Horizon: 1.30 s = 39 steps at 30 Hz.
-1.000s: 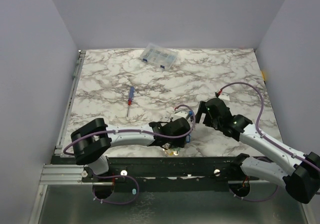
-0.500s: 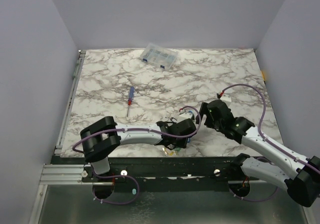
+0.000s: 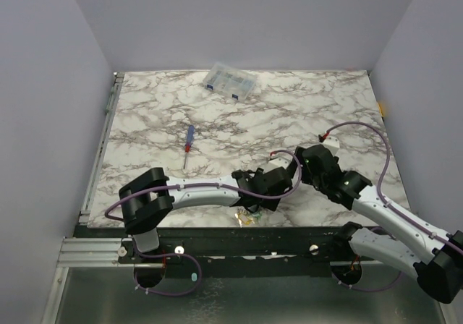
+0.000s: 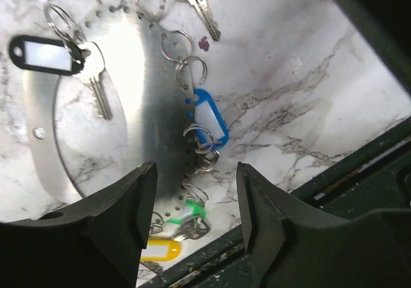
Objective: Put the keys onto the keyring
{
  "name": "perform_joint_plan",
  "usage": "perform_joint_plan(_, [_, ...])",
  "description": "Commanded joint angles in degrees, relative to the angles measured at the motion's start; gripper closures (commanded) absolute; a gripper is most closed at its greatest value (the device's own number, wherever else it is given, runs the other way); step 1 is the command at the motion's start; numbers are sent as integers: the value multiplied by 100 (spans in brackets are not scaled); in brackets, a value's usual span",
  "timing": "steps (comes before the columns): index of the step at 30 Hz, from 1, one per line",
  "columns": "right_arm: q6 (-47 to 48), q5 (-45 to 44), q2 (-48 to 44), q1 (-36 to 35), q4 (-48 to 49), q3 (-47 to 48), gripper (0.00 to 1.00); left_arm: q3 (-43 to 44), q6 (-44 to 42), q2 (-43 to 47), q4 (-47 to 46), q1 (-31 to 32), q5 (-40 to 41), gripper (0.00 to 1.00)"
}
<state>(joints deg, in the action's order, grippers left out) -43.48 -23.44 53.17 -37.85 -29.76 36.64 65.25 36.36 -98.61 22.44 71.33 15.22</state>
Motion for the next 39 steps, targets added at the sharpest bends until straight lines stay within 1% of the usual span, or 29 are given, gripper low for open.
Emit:
perform_joint_plan(1, [-207,-801,-118,27,-209,61,7,554,-647,-376,443,47,440,44])
perform_joint_plan(5, [-871,-1684,-3,23,-885,489,6,984,-321,-765,537,40,508,47])
perform_joint_plan(9, [-1276,-2097,56,25,-1336,686,5,1303,-226,-1061,590,48,785,47])
perform_joint_plan(15, [-1076,-2014,-173,23,-1086,548,5,1709,-575,-1455,667,38,1138,48])
perform_joint_plan(20, [-964,-1851,-271,27,-940,444,5,1859,-990,-1707,683,7,1104,48])
perform_joint_plan(24, [-935,-1747,-266,25,-895,407,5,1885,-1217,-1837,687,-50,1032,53])
perform_joint_plan(27, [-888,-1702,-276,23,-866,400,5,1873,-1290,-1909,664,-91,915,54])
perform_joint_plan(31, [-834,-1690,-289,26,-828,389,5,1833,-1350,-1987,564,-112,724,61])
perform_joint_plan(35, [-798,-1665,-272,23,-787,395,5,1701,-1390,-2035,358,-124,557,64])
perform_joint_plan(37, [-792,-1664,-250,23,-777,399,5,1588,-1386,-2040,208,-127,482,72])
perform_joint_plan(39, [-779,-1672,-229,30,-777,408,5,1469,-1386,-2040,107,-153,454,83])
